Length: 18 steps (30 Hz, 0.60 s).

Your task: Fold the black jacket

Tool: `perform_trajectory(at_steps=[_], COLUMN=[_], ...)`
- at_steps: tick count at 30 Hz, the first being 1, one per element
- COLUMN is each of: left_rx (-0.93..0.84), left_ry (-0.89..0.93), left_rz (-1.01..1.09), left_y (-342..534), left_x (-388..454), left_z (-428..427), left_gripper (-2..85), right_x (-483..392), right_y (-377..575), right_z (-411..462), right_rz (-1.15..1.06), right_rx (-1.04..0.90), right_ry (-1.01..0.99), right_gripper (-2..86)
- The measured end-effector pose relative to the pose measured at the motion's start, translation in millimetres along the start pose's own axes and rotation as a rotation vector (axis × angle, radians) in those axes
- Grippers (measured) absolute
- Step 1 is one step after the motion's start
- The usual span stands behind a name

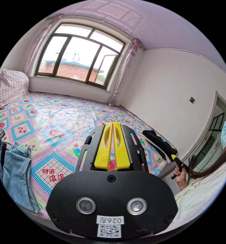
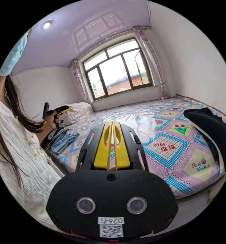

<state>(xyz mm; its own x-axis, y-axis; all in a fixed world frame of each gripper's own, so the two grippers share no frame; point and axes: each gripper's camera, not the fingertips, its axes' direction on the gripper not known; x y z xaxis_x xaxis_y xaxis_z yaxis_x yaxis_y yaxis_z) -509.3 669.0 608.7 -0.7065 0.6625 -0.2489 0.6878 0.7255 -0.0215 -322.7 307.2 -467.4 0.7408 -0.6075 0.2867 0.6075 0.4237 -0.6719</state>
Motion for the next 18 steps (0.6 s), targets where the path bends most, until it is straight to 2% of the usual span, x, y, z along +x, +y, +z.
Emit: perform_trajectory(at_steps=[2,6,11,14,18], left_rx=[0.005,0.15,0.266,0.416,0.592], left_ry=[0.038,0.192,0.188,0.173,0.129], left_rz=[-0.019,-0.062,-0.068,0.043,0.224], left_y=[1.1,15.3,31.7,43.9,55.7], left_x=[-13.5,-43.8,-78.8,-85.5,-74.8], left_z=[-2.3,-24.2,-76.4,-129.2,-189.5], left_gripper=[-1.0,-0.9,0.2,3.3,-0.4], right_x=[-23.4,-68.3,-138.6,-171.5,-221.5], right_y=[-0.9,-3.8,-31.4,-51.6,-77.1], right_z=[-9.6,-25.8,-61.4,-95.4,-131.0], right_rz=[0.026,0.047,-0.082,-0.119,-0.224], right_rx=[0.003,0.046,0.094,0.237,0.356], right_ry=[-0.054,-0.152,-0.078,-0.074,-0.031], right_gripper=[-0.9,-0.9,-0.8,-0.3,2.7])
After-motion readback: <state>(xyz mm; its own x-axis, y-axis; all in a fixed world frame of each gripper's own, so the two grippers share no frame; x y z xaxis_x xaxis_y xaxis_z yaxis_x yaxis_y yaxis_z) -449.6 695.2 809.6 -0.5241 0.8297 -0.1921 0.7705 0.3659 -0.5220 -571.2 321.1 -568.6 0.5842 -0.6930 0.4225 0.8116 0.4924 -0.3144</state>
